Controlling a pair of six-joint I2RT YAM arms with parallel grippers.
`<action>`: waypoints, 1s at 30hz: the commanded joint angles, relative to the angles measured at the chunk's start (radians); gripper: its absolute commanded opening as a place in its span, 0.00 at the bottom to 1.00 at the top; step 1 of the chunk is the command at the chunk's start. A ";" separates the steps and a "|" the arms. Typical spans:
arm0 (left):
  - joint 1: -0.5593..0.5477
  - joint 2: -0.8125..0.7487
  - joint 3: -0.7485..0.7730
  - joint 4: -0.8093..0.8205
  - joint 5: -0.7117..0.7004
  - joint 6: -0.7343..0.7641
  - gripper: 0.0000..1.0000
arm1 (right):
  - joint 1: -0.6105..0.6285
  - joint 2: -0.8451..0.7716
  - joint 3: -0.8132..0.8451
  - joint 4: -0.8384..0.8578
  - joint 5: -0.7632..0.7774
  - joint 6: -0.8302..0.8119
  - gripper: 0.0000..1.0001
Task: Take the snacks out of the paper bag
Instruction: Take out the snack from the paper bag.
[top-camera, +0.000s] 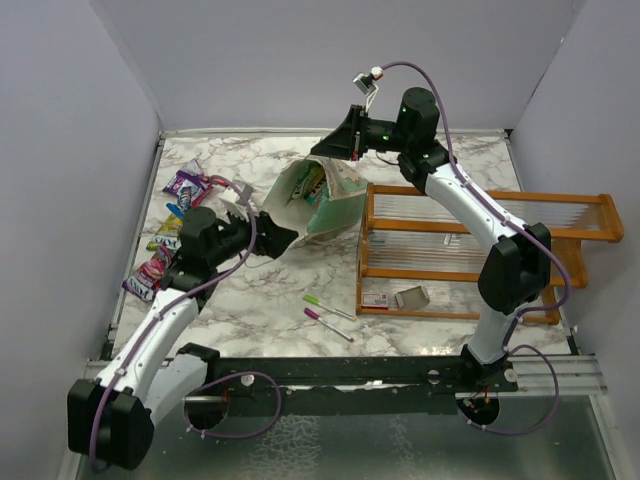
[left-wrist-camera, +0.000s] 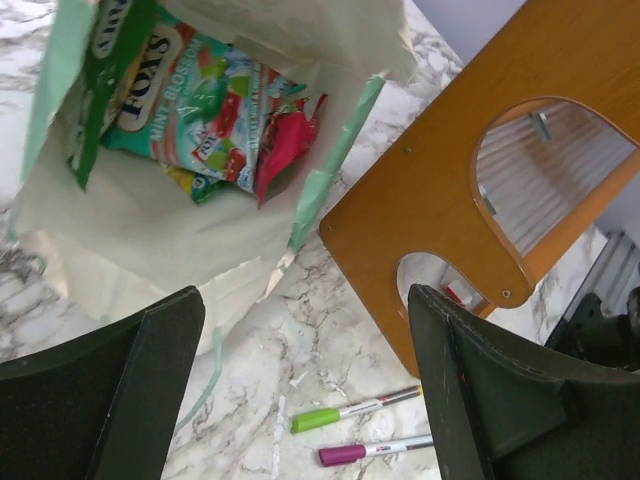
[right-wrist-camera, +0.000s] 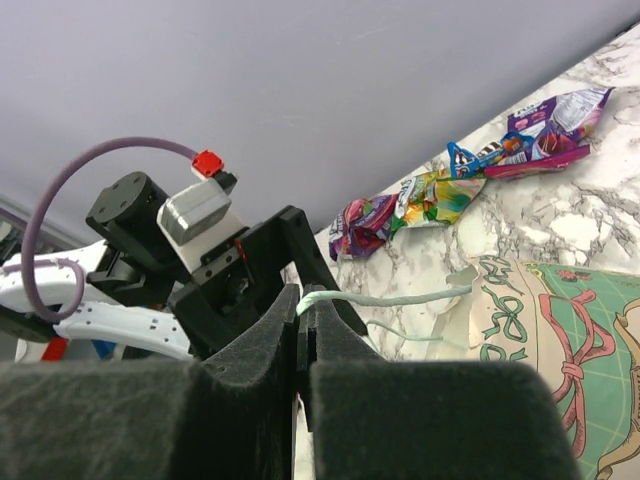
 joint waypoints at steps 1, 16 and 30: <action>-0.094 0.109 0.113 0.017 -0.058 0.171 0.84 | 0.000 -0.039 -0.002 0.033 -0.001 0.003 0.01; -0.213 0.521 0.370 0.041 -0.453 0.498 0.48 | 0.000 -0.049 0.004 0.021 0.007 -0.009 0.01; -0.224 0.689 0.312 0.386 -0.613 0.586 0.60 | 0.000 -0.048 0.010 0.017 0.007 -0.010 0.01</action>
